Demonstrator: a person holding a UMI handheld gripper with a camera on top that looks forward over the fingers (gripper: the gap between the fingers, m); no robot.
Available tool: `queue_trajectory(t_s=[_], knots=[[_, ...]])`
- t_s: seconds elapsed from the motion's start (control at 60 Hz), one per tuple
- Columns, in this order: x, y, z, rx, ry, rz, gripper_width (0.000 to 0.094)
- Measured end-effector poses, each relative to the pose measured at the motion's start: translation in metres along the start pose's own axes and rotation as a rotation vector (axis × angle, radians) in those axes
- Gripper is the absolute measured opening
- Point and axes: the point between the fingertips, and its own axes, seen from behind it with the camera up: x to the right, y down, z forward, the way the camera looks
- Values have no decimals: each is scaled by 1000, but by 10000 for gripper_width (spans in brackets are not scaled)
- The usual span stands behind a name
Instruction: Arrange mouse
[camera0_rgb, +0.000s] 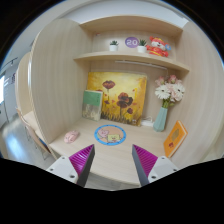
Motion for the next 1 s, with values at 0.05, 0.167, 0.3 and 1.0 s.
queue_trajectory(t_s=[0.05,0.167,0.3,1.0], knots=[[1,12,4,-26,20,10,747],[-20,56,24,-105,36,38,739],[-68,108,50,-212,25,40,737],[-277,97,294,-375,28,177,749]])
